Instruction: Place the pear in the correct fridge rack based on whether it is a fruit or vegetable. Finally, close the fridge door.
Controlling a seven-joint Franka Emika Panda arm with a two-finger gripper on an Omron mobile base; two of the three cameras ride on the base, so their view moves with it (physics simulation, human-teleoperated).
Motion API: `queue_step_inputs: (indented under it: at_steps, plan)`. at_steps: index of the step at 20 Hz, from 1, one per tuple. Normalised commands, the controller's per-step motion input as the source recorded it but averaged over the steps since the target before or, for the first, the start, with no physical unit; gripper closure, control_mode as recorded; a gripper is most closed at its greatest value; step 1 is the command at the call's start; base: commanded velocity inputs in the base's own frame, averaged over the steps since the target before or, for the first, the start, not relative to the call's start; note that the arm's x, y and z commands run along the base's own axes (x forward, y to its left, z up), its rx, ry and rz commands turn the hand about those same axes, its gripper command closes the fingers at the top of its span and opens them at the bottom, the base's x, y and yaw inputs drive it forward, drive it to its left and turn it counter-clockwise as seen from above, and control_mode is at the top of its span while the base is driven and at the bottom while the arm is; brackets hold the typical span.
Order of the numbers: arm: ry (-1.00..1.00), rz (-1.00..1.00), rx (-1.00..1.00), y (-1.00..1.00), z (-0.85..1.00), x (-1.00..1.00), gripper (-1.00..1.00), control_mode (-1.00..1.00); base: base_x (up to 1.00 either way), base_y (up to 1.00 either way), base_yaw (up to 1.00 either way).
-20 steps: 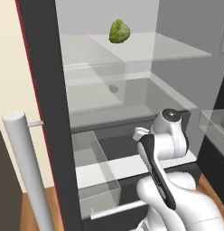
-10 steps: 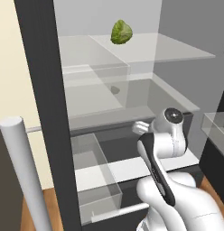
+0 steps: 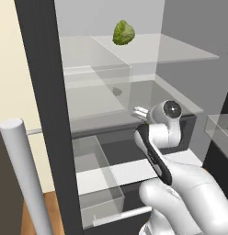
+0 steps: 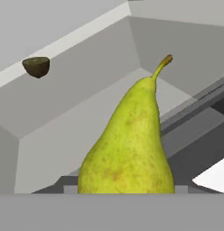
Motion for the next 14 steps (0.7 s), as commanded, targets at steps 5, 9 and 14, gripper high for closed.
queue_step_inputs:
  at_steps: [5,9,14]
  plan:
    - [0.02,0.00,0.00,0.01,0.01,0.82,1.00,-1.00,0.00,0.00,0.00]
    - [0.09,0.00,0.00,0.00,0.00,0.83,1.00,-1.00,0.00,0.00,0.00]
    - [0.08,0.00,0.00,0.00,0.00,0.81,1.00,-1.00,0.00,0.00,0.00]
